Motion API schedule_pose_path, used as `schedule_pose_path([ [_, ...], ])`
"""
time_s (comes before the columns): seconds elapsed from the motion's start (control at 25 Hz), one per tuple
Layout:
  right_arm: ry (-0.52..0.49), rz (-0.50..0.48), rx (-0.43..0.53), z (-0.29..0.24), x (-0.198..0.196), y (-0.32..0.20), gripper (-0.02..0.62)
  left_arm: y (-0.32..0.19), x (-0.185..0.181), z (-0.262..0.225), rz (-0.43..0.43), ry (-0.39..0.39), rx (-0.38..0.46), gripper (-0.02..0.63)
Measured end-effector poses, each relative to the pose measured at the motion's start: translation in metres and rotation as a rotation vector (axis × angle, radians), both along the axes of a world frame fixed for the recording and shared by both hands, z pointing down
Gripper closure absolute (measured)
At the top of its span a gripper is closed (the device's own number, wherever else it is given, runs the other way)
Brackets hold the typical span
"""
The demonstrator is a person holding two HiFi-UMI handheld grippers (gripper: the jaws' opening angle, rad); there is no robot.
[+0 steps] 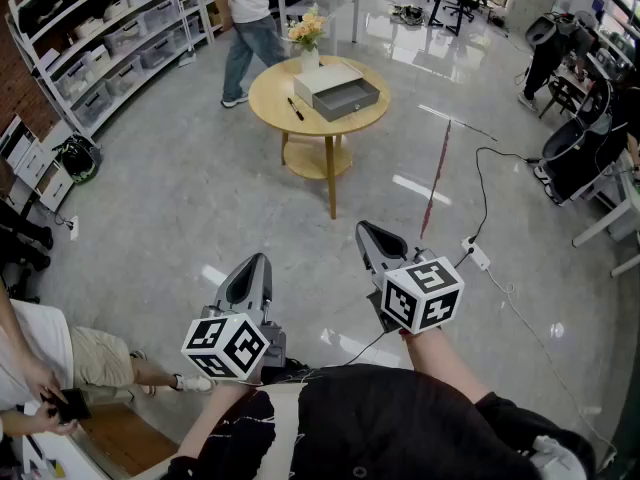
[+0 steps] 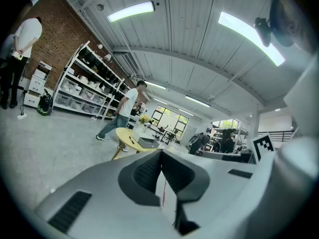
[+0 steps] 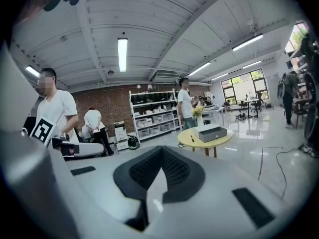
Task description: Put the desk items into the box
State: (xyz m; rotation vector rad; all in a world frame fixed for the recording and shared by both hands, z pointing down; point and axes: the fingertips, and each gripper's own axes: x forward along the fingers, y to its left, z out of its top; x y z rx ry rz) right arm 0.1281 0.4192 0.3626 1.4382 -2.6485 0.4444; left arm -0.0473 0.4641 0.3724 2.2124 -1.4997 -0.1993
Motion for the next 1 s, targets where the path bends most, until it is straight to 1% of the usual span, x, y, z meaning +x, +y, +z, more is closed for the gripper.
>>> schedule_pose_path([
  [0.32,-0.001,-0.004,0.002,0.000,0.001,0.007,0.591,0.008,0.001,-0.002,-0.006,0.006,0.003,0.595],
  [0.44,-0.019,-0.011,-0.007,0.002,0.002,0.013,0.591,0.015,0.002,0.001,-0.012,0.016,0.000,0.595],
  [0.52,-0.029,-0.018,-0.023,0.007,0.002,0.017,0.591,0.019,0.002,0.007,-0.017,0.026,-0.013,0.595],
  [0.64,-0.013,-0.024,-0.058,0.018,0.003,0.018,0.591,0.020,0.003,0.017,-0.013,0.046,-0.044,0.595],
  [0.8,0.013,-0.024,-0.074,0.025,0.002,0.007,0.591,0.005,0.004,0.022,0.002,0.050,-0.051,0.595],
  [1.0,0.034,-0.027,-0.099,0.033,-0.009,-0.019,0.591,-0.029,-0.001,0.026,0.024,0.058,-0.063,0.595],
])
